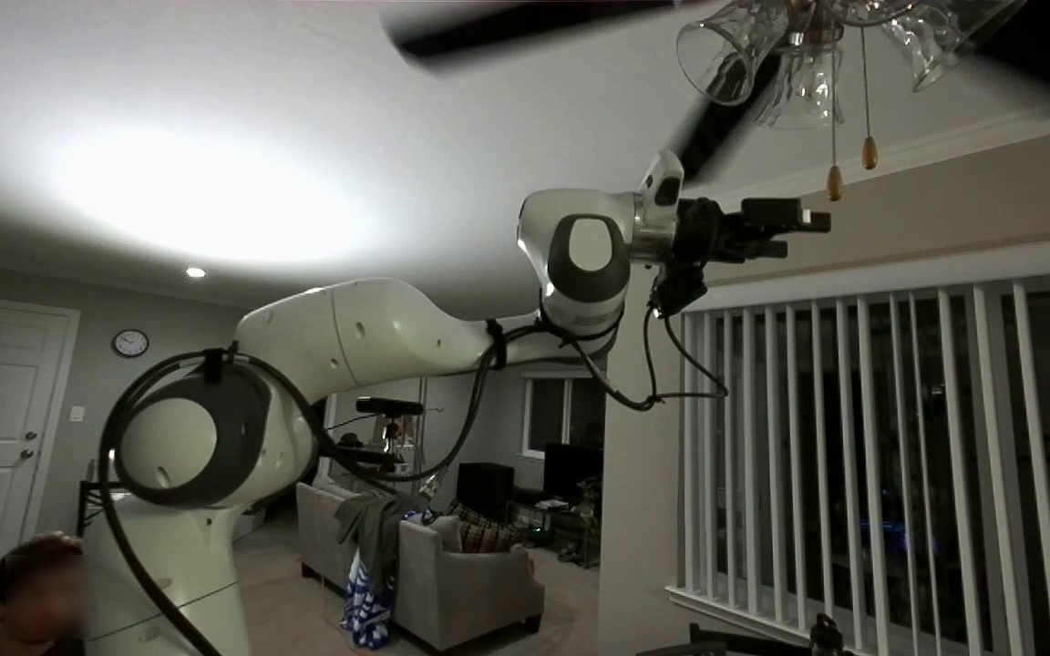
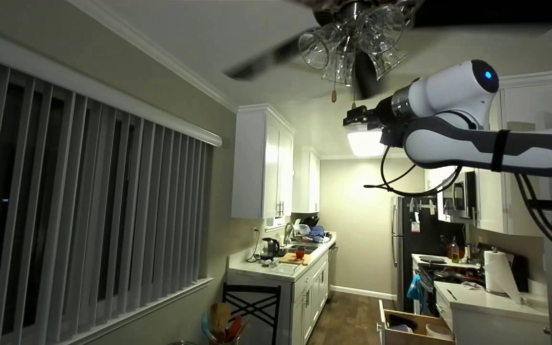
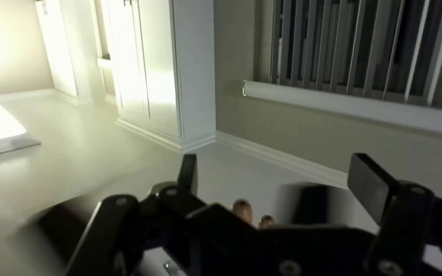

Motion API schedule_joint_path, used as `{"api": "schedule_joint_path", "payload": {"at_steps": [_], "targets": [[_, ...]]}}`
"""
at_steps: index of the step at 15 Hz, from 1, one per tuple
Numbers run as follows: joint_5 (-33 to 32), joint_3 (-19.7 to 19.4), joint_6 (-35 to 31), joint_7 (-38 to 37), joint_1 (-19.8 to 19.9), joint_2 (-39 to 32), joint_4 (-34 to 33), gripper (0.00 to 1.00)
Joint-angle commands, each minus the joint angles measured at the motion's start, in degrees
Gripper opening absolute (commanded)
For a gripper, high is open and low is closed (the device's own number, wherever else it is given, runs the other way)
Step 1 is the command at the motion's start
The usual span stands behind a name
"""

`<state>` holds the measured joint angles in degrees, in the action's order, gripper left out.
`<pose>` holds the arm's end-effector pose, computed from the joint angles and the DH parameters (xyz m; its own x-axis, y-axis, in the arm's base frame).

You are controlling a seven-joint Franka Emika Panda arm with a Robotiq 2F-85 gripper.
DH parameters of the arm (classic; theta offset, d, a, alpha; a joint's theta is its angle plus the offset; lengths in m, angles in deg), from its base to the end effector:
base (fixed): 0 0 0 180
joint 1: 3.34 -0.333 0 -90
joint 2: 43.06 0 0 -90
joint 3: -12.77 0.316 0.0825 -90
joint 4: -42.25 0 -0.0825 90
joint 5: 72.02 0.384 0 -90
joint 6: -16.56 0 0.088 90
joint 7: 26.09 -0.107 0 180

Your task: Pull the white cord of the ceiling fan

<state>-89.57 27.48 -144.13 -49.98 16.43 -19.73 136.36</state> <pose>0.4070 0.0316 0.9366 -0.0163 -0.0239 0.9996 -0.2059 -0.9782 -0.0268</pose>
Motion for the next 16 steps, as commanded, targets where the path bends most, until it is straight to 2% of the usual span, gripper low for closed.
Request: {"api": "schedule_joint_path", "payload": {"at_steps": [1,7,16], "targets": [[-6.05,5.22,-1.51,-5.42,6.94,-5.38,-8.2,1.0],[-14.15,11.64,0.07,-11.61,14.41,-9.63,-15.36,1.0],[-19.33,16.56,1.94,-14.63,18.42,-13.19,-21.43,1.0]]}}
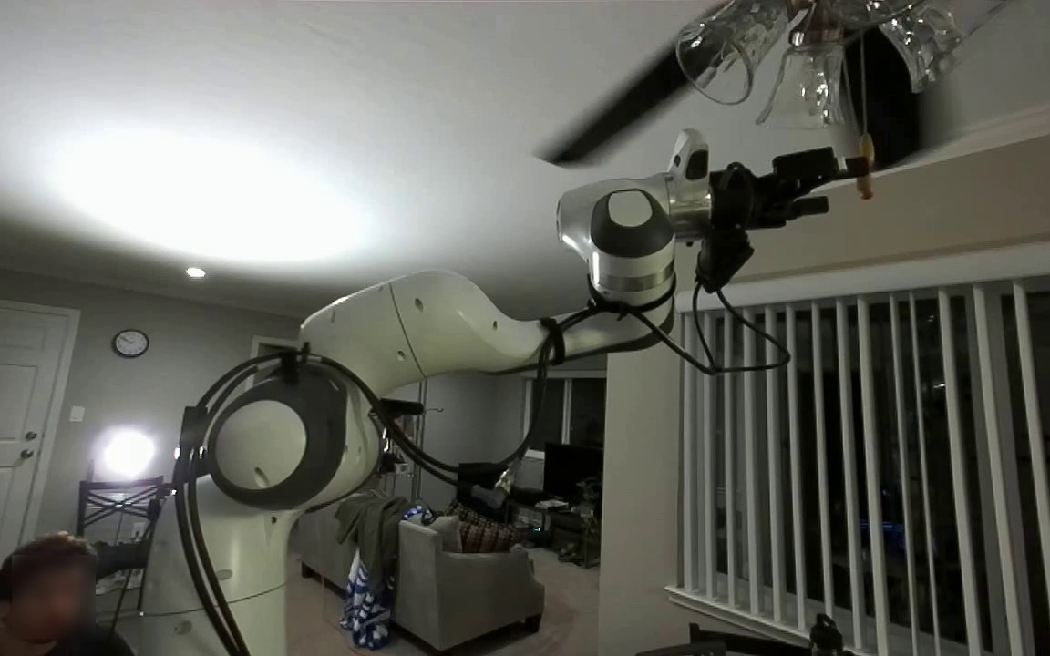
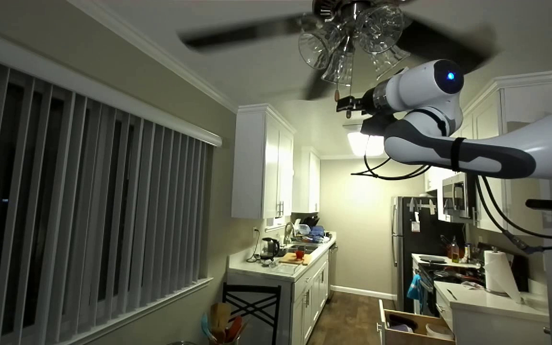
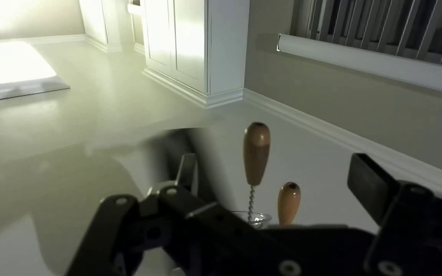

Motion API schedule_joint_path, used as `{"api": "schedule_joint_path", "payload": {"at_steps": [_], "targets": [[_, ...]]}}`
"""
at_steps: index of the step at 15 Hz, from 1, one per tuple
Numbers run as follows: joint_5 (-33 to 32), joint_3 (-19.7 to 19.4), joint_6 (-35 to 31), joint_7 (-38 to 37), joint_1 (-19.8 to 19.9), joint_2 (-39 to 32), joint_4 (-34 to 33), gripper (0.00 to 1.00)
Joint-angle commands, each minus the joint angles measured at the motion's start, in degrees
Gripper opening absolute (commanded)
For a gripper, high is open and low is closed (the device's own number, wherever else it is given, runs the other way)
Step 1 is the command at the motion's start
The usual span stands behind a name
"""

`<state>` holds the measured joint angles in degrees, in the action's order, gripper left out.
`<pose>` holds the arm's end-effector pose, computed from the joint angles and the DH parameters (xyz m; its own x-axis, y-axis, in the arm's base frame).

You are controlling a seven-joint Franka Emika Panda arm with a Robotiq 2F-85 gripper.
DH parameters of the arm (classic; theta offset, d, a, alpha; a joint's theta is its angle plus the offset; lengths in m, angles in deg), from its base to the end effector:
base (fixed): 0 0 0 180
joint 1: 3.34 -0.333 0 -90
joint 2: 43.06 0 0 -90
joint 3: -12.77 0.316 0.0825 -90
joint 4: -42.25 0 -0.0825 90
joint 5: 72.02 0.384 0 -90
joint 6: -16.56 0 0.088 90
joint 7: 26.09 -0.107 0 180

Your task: Pull the white cord of the ceiling fan

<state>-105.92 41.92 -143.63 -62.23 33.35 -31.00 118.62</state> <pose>0.4513 0.0285 0.9741 -0.1373 0.0549 0.9890 -0.3147 -0.9491 0.0090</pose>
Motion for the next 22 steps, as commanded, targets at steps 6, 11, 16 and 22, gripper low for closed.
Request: {"api": "schedule_joint_path", "payload": {"at_steps": [6,11,16,22], "targets": [[-4.95,3.86,2.21,-2.35,2.17,-3.61,-5.84,0.67],[-5.47,4.39,2.17,-2.69,2.4,-4.21,-6.77,0.33],[-5.43,4.46,2.17,-2.76,2.37,-4.3,-6.97,0.06],[-5.54,4.29,2.2,-3.05,2.56,-3.81,-6.52,0.08]]}}
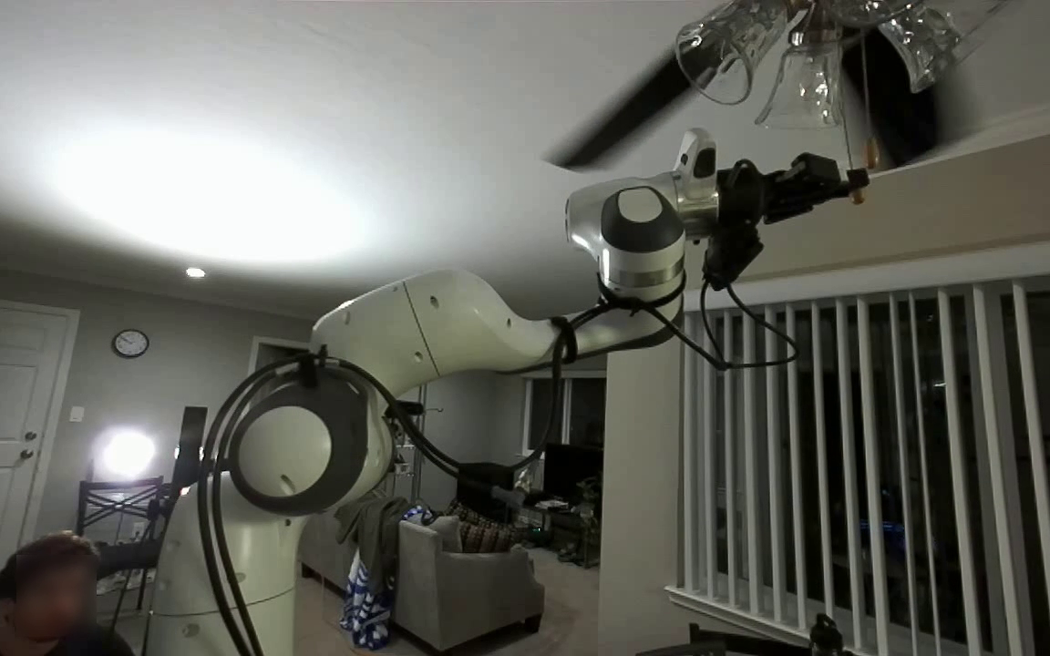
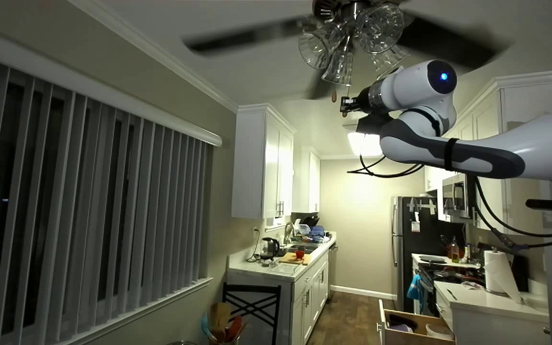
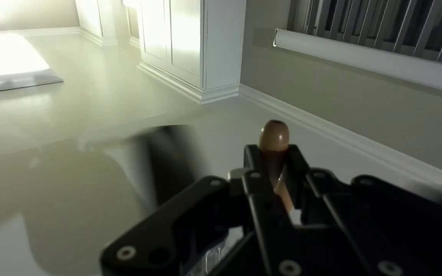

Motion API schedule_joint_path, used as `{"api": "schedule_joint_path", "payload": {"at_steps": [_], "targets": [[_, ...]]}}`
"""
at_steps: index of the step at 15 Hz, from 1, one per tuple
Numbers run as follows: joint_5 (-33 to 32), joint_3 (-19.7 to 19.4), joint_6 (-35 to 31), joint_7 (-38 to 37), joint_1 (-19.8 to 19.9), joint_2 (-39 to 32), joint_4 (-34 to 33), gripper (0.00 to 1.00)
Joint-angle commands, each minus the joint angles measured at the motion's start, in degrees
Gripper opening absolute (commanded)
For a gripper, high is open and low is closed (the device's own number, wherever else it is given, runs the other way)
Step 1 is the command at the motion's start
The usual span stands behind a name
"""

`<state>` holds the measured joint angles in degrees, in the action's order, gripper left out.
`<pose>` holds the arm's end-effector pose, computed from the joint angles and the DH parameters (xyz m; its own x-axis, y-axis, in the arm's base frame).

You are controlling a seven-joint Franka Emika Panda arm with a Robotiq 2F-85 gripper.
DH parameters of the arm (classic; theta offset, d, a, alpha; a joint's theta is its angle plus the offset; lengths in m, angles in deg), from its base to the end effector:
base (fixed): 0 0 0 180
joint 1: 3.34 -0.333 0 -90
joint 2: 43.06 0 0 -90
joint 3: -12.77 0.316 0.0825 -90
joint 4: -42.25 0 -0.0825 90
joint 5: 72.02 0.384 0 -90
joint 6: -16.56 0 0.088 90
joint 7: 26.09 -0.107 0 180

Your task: Pull the white cord of the ceiling fan

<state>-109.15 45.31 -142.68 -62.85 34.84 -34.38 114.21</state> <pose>0.4623 0.0319 0.9799 -0.1476 0.0710 0.9865 -0.3078 -0.9512 0.0224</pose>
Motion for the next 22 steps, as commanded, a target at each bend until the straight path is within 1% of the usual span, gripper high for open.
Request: {"api": "schedule_joint_path", "payload": {"at_steps": [1,3,4,5,6,7,9,10,11,13,14,15,16,19,21,22], "targets": [[-2.1,0.85,1.67,-2.25,1.02,-0.35,-1.96,0.09],[0.08,0.2,6.17,0.59,0.22,0.34,-0.61,0.09],[1.73,-0.36,9.94,2.95,-0.41,1.11,0.3,0.09],[1.85,-0.49,12.27,3.81,-0.46,1.4,0.37,0.09],[-1.78,-7.42,14.13,2.28,-8.67,0.95,-0.04,0.09],[-2.44,-8.77,15.75,2.13,-10.34,0.87,-0.56,0.09],[-4.13,-13.17,17.93,1.38,-16.44,0.45,-1.81,0.09],[-1.59,-9.57,17.28,2.1,-11.71,1.23,-1.45,0.08],[-1.67,-10.55,16.67,1.41,-13.15,1.01,-1.81,0.08],[-1.7,-10.52,15.02,0.22,-13.19,0.89,-2.04,0.08],[-2.66,-10.25,14.87,-1.15,-12.87,0.96,-2.07,0.44],[-2.97,-10.17,14.82,-1.71,-12.76,0.93,-2.04,0.45],[-3.4,-10.04,14.99,-2.34,-12.63,0.84,-2.0,0.5],[-3.2,-10.02,15.75,-2.13,-12.73,0.65,-1.44,0.7],[-2.81,-10.07,17.51,-0.73,-12.92,0.76,-0.8,0.81],[-2.9,-10.06,18.39,-0.43,-12.92,0.88,-0.4,0.89]]}}
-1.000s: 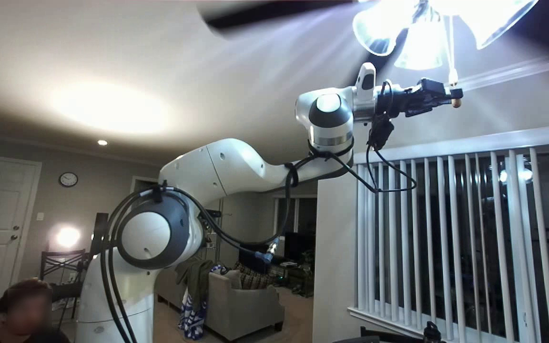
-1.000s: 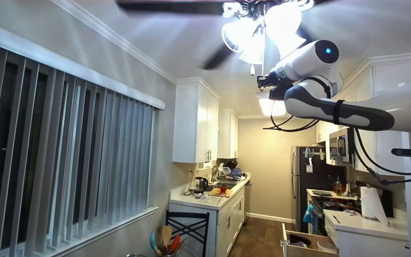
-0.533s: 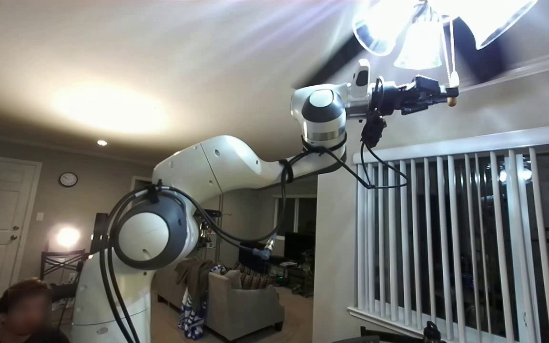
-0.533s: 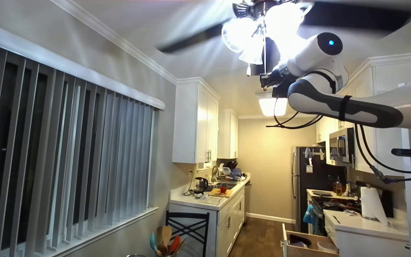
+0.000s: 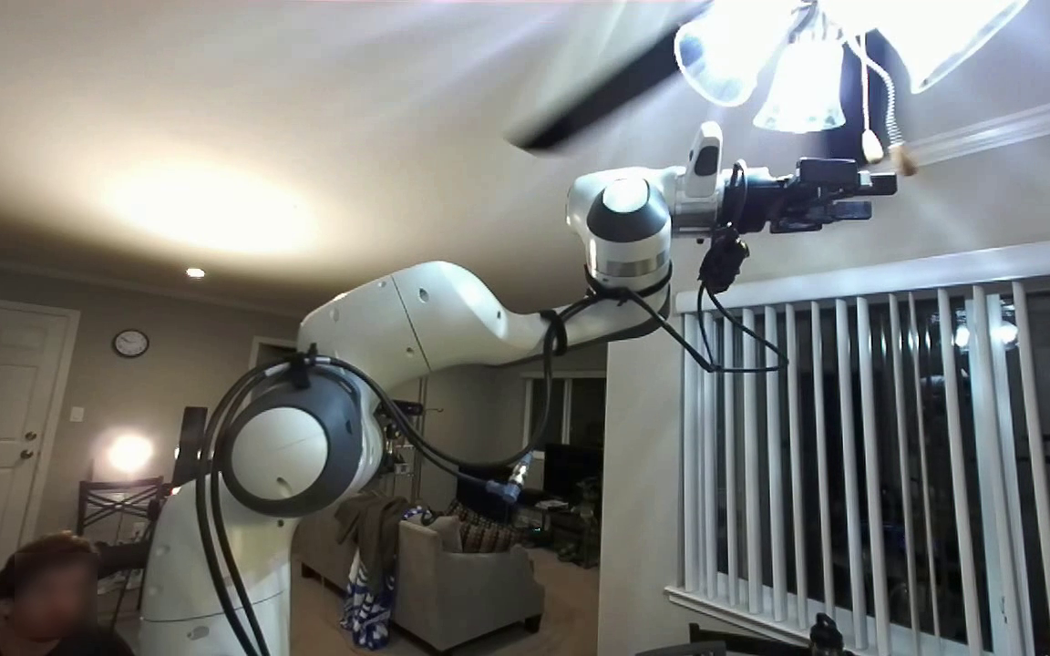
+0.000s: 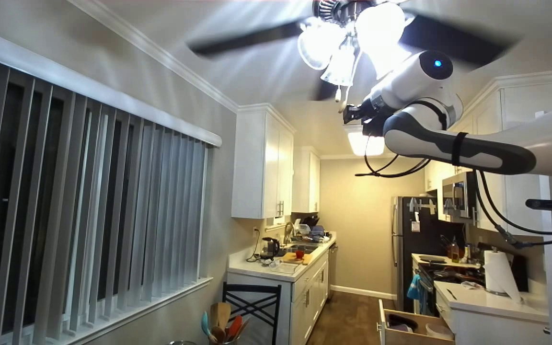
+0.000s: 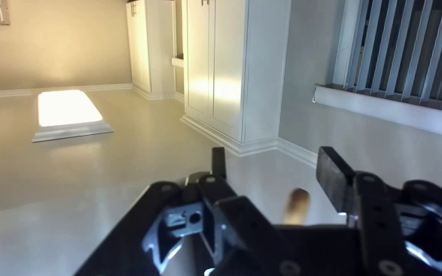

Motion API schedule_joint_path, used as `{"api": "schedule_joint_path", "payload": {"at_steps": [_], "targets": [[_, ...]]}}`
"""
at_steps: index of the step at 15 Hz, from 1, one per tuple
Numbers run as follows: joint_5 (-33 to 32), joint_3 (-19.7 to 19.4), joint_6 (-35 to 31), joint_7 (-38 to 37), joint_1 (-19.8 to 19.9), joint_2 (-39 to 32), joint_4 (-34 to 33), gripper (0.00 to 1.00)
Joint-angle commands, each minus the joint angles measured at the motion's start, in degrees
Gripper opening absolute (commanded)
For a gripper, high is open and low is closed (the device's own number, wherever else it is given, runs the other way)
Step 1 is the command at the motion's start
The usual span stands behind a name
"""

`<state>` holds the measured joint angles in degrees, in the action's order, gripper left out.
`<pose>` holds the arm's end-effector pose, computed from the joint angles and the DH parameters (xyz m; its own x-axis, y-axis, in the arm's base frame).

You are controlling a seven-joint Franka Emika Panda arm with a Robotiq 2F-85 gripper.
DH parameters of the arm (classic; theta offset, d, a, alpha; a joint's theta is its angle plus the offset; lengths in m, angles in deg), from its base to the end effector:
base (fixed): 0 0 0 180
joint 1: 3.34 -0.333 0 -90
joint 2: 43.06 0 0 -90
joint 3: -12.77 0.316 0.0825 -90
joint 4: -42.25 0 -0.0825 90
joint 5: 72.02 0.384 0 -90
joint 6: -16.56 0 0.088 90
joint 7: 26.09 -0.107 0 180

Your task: Pull the white cord of the ceiling fan

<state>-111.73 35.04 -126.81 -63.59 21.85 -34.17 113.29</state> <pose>0.4625 0.0164 0.9730 0.0192 -0.0041 0.9998 -0.4333 -0.9012 0.0047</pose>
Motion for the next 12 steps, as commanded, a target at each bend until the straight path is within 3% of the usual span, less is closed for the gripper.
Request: {"api": "schedule_joint_path", "payload": {"at_steps": [1,3,12], "targets": [[-0.24,0.23,3.2,0.4,0.04,0.63,0.64,0.95],[-0.34,0.34,4.5,0.3,0.06,0.61,0.79,1.0],[0.0,0.27,5.19,0.01,0.0,-0.09,0.53,1.0]]}}
